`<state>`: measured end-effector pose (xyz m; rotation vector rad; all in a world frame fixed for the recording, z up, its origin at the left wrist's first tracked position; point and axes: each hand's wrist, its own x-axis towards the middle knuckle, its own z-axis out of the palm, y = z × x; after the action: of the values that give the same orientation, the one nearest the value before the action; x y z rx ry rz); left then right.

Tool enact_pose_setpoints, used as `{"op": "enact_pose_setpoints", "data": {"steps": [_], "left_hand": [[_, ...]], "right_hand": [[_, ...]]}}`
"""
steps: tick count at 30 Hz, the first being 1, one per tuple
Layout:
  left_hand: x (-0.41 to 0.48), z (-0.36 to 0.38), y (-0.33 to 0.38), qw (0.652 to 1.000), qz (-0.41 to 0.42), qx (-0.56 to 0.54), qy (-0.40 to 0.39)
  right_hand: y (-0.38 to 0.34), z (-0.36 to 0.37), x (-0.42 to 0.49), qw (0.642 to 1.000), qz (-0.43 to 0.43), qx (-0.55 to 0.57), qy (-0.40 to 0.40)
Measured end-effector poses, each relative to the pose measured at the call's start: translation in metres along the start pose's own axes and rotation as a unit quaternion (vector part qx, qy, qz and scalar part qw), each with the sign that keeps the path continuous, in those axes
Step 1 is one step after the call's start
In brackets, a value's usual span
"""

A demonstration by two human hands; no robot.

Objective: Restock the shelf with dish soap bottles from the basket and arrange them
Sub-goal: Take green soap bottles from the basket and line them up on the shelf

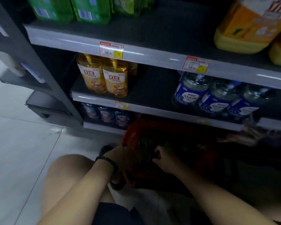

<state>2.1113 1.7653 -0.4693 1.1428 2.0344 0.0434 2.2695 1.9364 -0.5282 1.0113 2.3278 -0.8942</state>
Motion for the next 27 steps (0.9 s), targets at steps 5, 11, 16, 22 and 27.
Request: {"op": "enact_pose_setpoints", "data": {"steps": [5, 11, 16, 22, 27], "left_hand": [[0.013, -0.001, -0.007, 0.999, -0.037, 0.000, -0.040], [0.025, 0.004, -0.014, 0.996, -0.058, -0.030, -0.068], [0.031, 0.003, -0.018, 0.989, -0.086, -0.091, -0.082], [0.032, 0.002, -0.016, 0.986, -0.084, -0.108, -0.091], [0.038, 0.010, -0.022, 0.981, -0.105, -0.131, -0.100]], "right_hand": [[-0.002, 0.045, 0.039, 0.999, 0.022, 0.031, -0.039], [-0.012, 0.069, 0.076, 0.997, 0.015, -0.019, -0.076], [-0.022, 0.078, 0.092, 0.997, 0.060, -0.020, -0.053], [-0.031, 0.086, 0.087, 0.997, 0.075, 0.008, 0.023], [-0.028, 0.093, 0.086, 0.997, 0.077, 0.004, 0.033]]}}
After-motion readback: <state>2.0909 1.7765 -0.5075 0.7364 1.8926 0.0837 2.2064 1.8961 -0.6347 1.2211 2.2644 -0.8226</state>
